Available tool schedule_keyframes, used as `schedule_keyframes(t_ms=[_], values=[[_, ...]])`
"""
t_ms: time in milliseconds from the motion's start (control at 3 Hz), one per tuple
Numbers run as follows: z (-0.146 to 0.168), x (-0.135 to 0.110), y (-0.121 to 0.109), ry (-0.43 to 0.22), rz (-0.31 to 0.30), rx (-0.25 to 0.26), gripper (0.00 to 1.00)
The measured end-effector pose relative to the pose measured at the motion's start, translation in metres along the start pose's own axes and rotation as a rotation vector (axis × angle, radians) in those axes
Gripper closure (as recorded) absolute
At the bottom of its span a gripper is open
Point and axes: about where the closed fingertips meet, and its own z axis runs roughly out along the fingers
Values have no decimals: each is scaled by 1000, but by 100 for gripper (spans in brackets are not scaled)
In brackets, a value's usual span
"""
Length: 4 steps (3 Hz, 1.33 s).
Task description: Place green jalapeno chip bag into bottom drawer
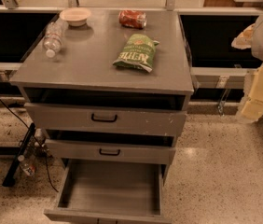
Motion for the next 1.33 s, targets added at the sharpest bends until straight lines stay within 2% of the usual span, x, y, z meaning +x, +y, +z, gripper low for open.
schedule_keyframes(t_ms=[333,667,1000,1333], values=[[0,-3,-2,-3,-2,13,0],[17,-33,-30,0,16,67,0],[34,-52,-47,42,47,102,0],[74,-85,-65,114,71,97,0]])
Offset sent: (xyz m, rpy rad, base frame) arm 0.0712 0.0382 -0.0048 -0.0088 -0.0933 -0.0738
